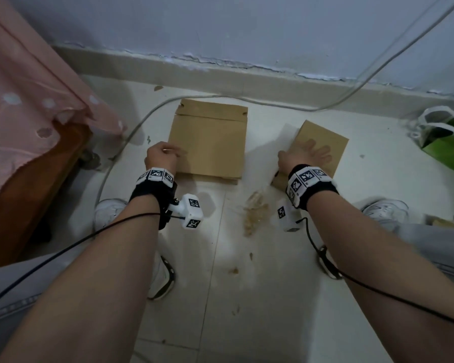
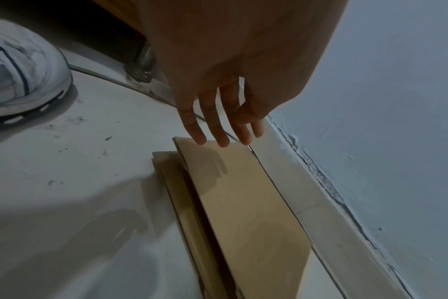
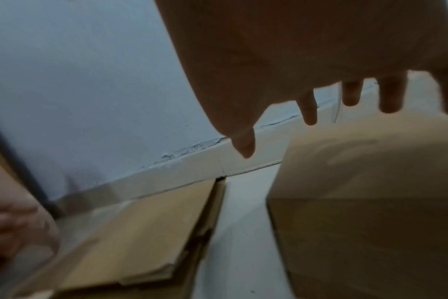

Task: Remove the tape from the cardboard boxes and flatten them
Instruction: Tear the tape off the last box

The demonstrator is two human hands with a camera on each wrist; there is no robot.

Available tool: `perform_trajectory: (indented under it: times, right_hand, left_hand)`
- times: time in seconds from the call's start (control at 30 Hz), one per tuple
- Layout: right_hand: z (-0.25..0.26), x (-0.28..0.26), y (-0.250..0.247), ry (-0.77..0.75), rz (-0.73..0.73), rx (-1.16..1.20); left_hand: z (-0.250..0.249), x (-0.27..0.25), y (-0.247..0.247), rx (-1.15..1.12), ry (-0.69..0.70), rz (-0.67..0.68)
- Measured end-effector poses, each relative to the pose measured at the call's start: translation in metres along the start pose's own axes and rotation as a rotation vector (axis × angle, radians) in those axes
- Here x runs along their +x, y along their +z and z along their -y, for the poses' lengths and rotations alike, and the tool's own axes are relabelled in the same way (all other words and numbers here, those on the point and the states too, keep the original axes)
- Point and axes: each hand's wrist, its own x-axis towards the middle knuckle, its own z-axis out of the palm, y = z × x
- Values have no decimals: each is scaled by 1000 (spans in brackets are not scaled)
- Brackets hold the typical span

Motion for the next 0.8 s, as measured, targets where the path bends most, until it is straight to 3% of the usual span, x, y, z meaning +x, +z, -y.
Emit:
perform_trajectory:
  times: [0.17,0.6,0.7,0.8]
  right_hand:
    - [-11,5,12,74,166,-102]
    - [-12,5,2,174,206,-13]
    - [-3,0,-15,191,161,134]
    - [8,-20,-51,145,220,388]
  left_hand:
    - [-7,-14,14,-15,-16,82]
    - [0,-26,38,9,-69,260]
    - [-13,-34,32,-33,-83,314]
    - [-33,-49,20,-112,-83,383]
